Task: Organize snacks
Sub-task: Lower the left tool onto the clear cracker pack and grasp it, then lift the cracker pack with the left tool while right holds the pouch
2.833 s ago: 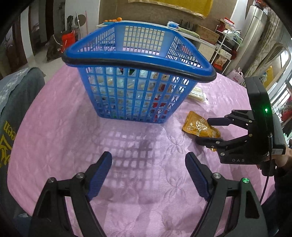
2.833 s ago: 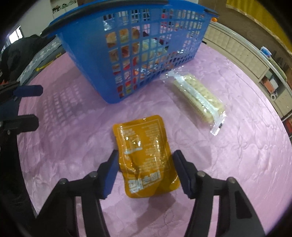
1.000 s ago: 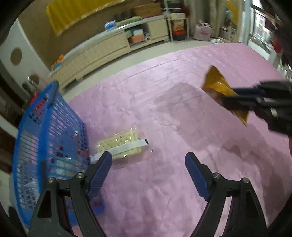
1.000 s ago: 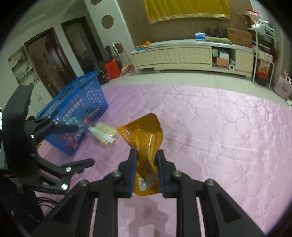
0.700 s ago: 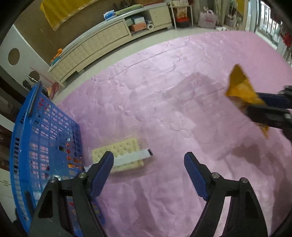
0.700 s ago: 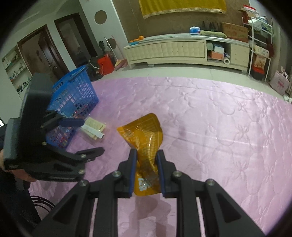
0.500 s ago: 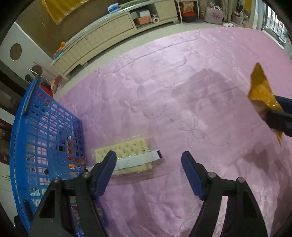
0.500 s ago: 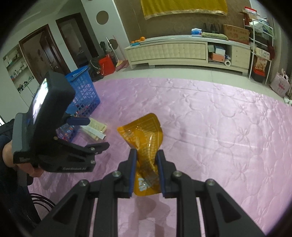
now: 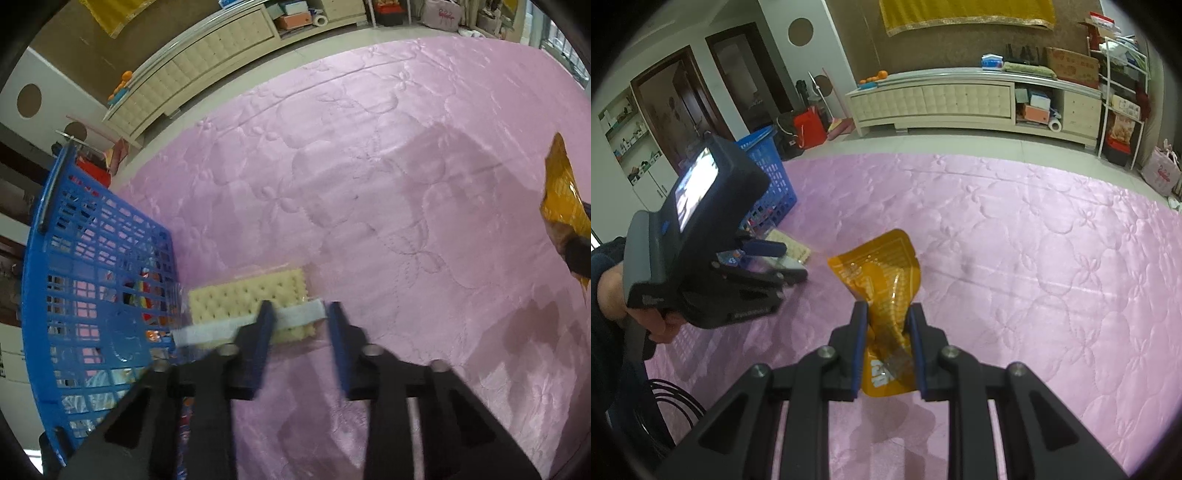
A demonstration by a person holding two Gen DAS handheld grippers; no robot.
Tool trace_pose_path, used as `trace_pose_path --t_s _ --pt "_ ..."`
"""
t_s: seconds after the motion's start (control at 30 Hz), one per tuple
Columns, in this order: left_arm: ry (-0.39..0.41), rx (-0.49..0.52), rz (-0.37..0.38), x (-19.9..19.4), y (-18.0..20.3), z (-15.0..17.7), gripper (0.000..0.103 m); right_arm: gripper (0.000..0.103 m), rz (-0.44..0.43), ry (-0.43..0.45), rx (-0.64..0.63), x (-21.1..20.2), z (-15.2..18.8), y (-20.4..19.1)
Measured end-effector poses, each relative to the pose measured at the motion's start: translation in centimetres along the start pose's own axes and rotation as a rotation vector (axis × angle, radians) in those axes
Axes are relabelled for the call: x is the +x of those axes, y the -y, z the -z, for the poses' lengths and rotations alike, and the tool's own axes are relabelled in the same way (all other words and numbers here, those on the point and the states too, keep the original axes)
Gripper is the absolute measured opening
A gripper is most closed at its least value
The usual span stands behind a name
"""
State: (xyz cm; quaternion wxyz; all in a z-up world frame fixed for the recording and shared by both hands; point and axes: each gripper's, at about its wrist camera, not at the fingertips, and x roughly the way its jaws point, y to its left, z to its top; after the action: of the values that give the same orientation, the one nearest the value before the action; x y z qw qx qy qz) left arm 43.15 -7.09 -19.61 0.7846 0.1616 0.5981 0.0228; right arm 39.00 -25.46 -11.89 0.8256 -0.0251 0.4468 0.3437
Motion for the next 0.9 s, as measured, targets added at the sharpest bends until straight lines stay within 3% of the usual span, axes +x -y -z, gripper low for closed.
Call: trace_pose_path --t_s 0.03,0.1,0.33,0.47,0.53,0.6,0.7,0.77,0.9 --pt "-0.001 -0.006 0.009 0.2 -0.3 0.2 0.018 0.026 0.0 0.001 -0.001 0.0 0.0 0.0" --pt "-0.005 -0.012 0.027 0.3 -0.6 0.3 0.001 0.026 -0.002 -0.002 -0.002 0.1 -0.1 -0.1" --pt "0.008 -0.045 0.055 0.6 -1.4 0.4 0.0 0.026 -0.002 -0.009 -0.011 0.5 -0.1 -0.3" --pt "0.044 0.024 0.042 -0.8 -0.1 1.2 0.0 0.026 -0.005 -0.009 -0.011 0.4 -0.1 -0.3" --pt "0.054 0.11 -0.006 -1.3 0.9 1.1 0.008 0.026 -0.004 -0.006 -0.009 0.3 -0.1 -0.2" --pt "0.066 0.202 -0.064 -1.8 1.8 1.0 0.053 0.026 -0.003 -0.007 -0.008 0.3 -0.1 -0.2" --pt "0.112 0.373 -0.078 -2.8 2.9 0.8 0.077 0.026 -0.003 -0.003 -0.006 0.1 0.0 -0.2" --pt "0.099 0.492 -0.095 -3.1 3.4 0.7 0.082 0.026 -0.003 0.002 0.0 0.0 0.0 -0.1" --pt "0.021 0.721 -0.126 -2.2 4.2 0.3 0.082 0.026 -0.005 0.011 0.012 -0.3 -0.1 0.2"
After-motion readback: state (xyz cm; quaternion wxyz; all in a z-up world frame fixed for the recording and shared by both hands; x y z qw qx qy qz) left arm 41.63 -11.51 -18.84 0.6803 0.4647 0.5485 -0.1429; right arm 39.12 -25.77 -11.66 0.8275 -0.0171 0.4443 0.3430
